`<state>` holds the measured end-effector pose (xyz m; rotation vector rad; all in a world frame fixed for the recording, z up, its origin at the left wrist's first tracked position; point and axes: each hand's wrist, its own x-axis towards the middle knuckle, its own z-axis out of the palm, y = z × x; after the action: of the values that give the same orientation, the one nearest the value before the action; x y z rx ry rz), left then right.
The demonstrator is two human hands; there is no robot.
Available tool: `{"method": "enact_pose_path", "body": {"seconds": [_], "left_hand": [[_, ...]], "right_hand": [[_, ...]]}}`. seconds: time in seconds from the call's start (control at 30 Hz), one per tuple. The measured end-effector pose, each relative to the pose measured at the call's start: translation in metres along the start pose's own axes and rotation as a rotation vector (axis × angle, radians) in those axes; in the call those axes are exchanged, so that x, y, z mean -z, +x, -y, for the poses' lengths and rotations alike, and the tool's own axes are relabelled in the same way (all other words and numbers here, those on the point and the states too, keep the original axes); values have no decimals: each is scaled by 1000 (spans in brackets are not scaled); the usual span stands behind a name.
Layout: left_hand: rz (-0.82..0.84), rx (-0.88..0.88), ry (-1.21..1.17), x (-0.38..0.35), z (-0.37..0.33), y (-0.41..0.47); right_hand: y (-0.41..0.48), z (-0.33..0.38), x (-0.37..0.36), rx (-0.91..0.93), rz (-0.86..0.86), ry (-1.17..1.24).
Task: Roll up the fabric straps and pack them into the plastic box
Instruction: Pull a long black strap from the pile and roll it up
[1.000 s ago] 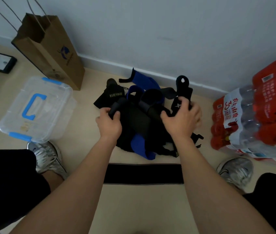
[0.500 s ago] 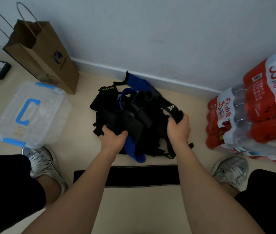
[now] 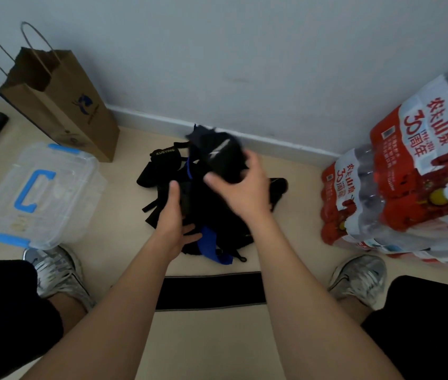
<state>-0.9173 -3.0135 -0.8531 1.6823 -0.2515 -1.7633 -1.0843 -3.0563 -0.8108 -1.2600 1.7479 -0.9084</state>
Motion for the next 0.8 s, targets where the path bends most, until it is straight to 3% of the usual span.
{"method": "enact_pose_path", "body": {"seconds": [0.13,0.23,0.33,0.4,0.47,0.6,0.67,0.73,0.8], "left_hand": [[50,-34,-116,15,-3,6],[16,-66,-40,24,-2,7],[-120,-121,208,23,6,6],[-191,-181,275,22,12,9],[-266,-193,187,23,13,13],[-376,-139,47,33,9,21],[-436,-155,77,35,8,20],[-493,-208,141,31,9,16],[-556,-290,281,22,8,12]], "right_hand": [[-43,-29,-43,118,530,-237],[-65,-50,-61,6,703,-363],[-70,-59,-62,-23,811,-412],[-66,-59,-54,-34,736,-342],[-57,-56,-43,-79,557,-222],[-37,-52,-22,-253,-14,22],[-24,-57,-12,-448,-261,103],[-11,-62,-5,-717,-287,319],[-1,-65,-1,-930,-167,496]]}}
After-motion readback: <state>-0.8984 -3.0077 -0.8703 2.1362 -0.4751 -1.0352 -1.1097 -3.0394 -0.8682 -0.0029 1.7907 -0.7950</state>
